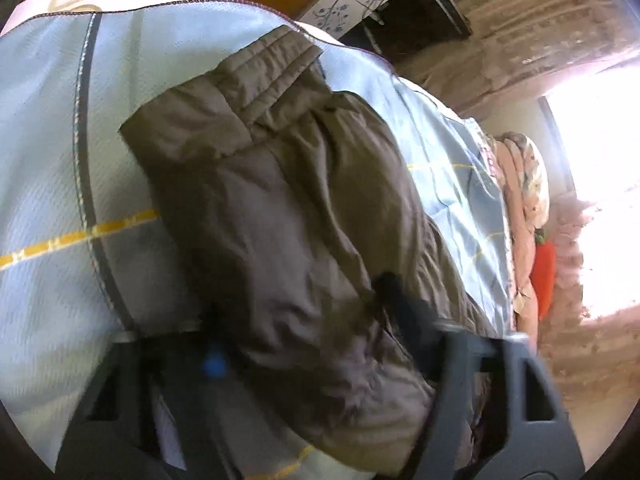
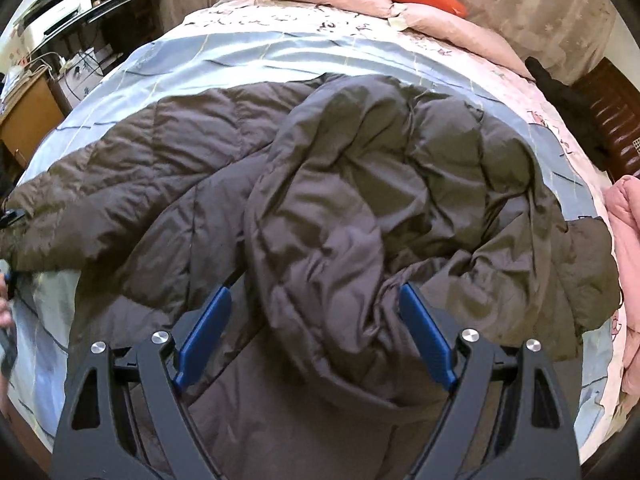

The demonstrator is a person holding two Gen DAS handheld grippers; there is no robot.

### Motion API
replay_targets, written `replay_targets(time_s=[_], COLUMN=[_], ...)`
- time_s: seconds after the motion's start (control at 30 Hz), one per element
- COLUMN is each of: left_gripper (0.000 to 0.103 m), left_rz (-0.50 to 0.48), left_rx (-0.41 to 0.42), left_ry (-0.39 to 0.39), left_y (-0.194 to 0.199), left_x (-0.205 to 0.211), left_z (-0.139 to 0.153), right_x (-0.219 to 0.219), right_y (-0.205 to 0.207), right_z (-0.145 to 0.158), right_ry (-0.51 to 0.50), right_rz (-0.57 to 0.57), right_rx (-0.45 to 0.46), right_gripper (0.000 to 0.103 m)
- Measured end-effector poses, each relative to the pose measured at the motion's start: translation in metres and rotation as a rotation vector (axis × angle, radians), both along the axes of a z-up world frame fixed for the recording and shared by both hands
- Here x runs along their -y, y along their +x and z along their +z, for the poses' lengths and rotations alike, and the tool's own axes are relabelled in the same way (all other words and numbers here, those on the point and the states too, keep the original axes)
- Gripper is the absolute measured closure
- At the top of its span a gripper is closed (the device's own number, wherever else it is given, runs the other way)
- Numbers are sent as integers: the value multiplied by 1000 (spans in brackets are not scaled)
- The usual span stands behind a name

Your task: Fold large clothes

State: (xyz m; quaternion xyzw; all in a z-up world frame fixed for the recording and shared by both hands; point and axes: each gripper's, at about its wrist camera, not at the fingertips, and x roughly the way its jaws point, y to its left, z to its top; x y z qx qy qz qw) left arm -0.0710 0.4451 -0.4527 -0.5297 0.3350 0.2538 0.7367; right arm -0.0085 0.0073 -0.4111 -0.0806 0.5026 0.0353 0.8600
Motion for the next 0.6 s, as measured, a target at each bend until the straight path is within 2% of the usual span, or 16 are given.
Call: replay_targets(time_s=[0.03, 0.07, 0.13, 0.17, 0.23, 0.37, 0.43, 0.5, 0.6], left_gripper=[72, 81, 89, 92, 93, 93, 93, 93, 93], left_rz=[-11, -26, -35, -53, -95, -223, -293, -410, -593], left_rx=[3, 2, -13, -36, -52, -24, 1, 44, 89], left_ry=[0, 1, 39, 90, 178, 376, 479, 568, 672], left_y=[4, 7, 9, 15, 23, 52, 72, 94, 116], left_x=[-2, -1, 1, 7, 18, 65, 103, 154, 238], left_z=[0, 3, 12, 24, 46, 115, 150, 184, 218], right_x=[2, 4, 13, 20, 35, 69, 92, 112, 153], right_y=[-3, -5, -8, -9, -10, -12, -11, -12, -15], right_z=[0, 0, -1, -1, 2, 10, 14, 20, 34], right_ry=[8, 15, 38, 50, 73, 107, 112, 117, 121], right_rz=[-7, -14, -46, -62, -94, -141, -168, -192, -243], right_rx=[2, 2, -1, -5, -9, -12, -22, -18, -15], right_gripper=[17, 17, 17, 17, 17, 17, 17, 17, 17])
